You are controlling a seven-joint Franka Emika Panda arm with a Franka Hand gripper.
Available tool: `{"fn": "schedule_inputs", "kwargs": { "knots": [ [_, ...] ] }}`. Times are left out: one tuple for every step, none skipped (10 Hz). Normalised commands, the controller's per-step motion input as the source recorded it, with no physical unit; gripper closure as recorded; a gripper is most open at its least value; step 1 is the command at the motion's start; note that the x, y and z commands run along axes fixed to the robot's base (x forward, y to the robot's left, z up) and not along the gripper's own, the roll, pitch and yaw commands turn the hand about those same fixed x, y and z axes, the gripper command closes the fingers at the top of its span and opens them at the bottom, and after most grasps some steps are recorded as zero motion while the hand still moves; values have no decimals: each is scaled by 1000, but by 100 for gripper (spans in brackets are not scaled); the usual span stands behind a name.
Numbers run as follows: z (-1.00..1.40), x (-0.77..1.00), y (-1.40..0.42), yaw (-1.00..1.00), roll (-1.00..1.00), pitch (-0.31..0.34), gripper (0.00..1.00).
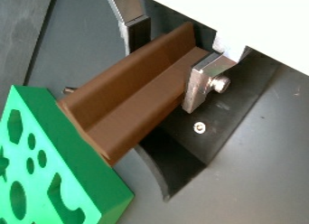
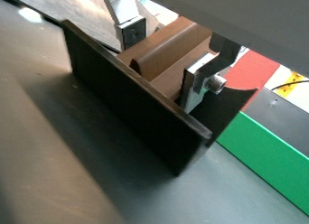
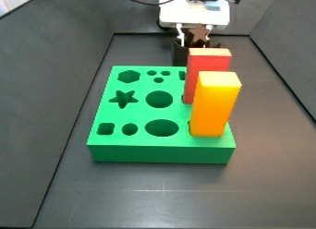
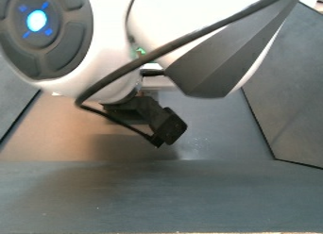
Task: Pick up the star object. Move up. Place the star object on the fixture. Regrasp the star object. Move to above the board. Insert the star object.
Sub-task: Place the star object on the fixture, then regrasp the star object.
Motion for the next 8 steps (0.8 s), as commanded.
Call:
{"fn": "schedule_inputs", "kwargs": {
  "knots": [
    [-598,81,52,-84,-130,-52,100],
    [-598,73,40,-76,-116,-55,100],
    [-598,71,38,-63,-115,-55,100],
    [-167,0,-500,0,0,0,100],
    [0,0,0,0,0,0,0],
    [1000,0,0,-17,-18,-25,0],
    [1000,-3,-2,-10,-10,-26,0],
    [1000,-18,-3,7,3,-24,0]
  ]
}}
